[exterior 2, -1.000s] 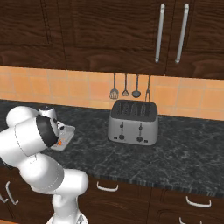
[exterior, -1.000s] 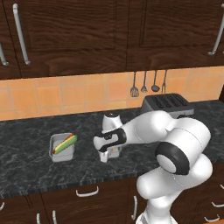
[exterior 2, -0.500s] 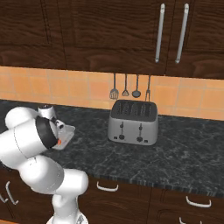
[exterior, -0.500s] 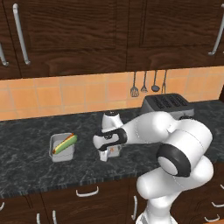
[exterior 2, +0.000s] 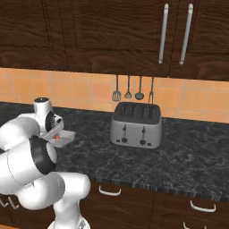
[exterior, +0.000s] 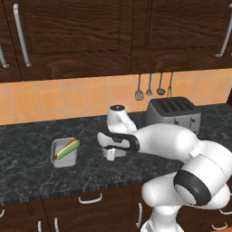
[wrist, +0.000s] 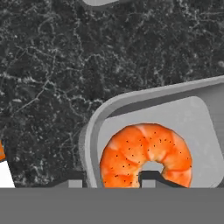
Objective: Take the meat container that has the shrimp and place it on the second highest rack of the freezer. Then take the vegetable container that has the carrot and corn and place it on the highest rack of the freezer.
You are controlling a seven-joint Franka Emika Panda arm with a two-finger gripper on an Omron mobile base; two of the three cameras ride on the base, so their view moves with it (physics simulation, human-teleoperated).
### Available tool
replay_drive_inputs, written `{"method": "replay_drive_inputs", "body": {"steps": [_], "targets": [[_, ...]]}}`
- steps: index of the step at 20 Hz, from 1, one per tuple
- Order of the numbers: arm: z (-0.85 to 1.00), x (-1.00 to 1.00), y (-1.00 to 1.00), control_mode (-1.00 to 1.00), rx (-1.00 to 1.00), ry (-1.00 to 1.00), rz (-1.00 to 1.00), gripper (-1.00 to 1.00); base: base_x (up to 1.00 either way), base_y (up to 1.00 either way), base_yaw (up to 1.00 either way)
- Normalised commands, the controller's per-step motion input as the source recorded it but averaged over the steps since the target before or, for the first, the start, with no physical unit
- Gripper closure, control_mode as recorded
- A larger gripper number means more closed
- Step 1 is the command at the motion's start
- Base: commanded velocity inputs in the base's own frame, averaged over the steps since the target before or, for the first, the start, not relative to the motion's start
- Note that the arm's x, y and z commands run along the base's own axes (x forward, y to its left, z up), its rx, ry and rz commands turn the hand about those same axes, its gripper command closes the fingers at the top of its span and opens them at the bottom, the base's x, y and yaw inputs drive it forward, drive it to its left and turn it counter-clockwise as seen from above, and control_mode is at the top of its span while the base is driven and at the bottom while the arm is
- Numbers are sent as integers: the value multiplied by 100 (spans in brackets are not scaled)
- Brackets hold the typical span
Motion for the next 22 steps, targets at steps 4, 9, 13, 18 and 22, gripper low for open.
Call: {"method": "replay_drive_inputs", "body": {"steps": [4, 9, 13, 18, 22], "targets": [[35, -11, -33, -100, 0, -22, 32, 100, 0, 0, 0], [19, -9, -41, -100, 0, -34, 27, 100, 0, 0, 0], [1, 1, -34, -100, 0, -26, 13, 100, 0, 0, 0], [0, 8, -29, -100, 3, -17, 14, 100, 0, 0, 0], [20, 9, -48, -100, 12, 0, 17, 100, 0, 0, 0]]}}
